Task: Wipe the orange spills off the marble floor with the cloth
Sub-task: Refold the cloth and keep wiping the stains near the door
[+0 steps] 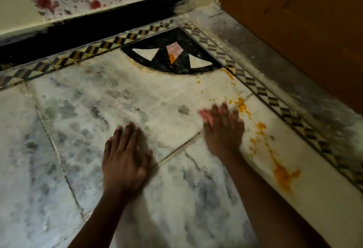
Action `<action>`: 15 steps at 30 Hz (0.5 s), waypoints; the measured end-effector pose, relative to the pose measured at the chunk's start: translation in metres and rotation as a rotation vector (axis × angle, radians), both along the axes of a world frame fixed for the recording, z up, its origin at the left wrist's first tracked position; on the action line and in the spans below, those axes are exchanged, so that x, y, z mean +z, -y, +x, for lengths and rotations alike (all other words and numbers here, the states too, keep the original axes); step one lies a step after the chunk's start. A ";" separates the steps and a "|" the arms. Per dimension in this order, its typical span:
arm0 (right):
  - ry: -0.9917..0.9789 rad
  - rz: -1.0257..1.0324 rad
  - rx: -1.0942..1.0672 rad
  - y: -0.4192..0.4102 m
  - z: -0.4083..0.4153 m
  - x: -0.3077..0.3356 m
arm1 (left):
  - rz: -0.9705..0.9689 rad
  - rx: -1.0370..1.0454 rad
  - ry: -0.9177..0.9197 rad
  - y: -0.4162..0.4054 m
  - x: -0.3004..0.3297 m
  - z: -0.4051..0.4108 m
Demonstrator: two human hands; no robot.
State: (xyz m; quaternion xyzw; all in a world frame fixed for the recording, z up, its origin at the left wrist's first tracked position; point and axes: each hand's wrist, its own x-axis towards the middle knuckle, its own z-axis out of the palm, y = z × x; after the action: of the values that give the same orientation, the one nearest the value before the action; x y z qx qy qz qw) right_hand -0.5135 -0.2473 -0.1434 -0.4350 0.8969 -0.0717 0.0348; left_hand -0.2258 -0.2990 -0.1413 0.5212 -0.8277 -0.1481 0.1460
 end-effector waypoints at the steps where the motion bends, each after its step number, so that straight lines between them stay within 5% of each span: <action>1: 0.023 0.008 -0.023 0.013 0.005 -0.001 | 0.008 -0.020 -0.017 0.000 -0.001 0.000; 6: -0.110 -0.094 0.371 -0.092 0.057 -0.001 | 0.018 -0.100 -0.153 -0.024 0.005 0.000; 9: -0.127 -0.102 0.251 -0.139 0.027 -0.005 | 0.003 -0.202 -0.165 -0.063 0.000 -0.018; 12: -0.087 -0.061 -0.001 -0.097 -0.008 -0.005 | -0.028 -0.253 -0.117 -0.113 -0.008 -0.037; 15: -0.104 -0.092 0.069 -0.086 0.009 -0.008 | -0.004 -0.181 -0.076 -0.146 -0.009 -0.055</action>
State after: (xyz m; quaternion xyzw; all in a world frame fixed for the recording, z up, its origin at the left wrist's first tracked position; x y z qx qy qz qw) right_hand -0.5041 -0.1610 -0.1512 -0.4697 0.8778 -0.0890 -0.0293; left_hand -0.2806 -0.1530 -0.1503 0.4379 -0.8656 -0.1788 0.1644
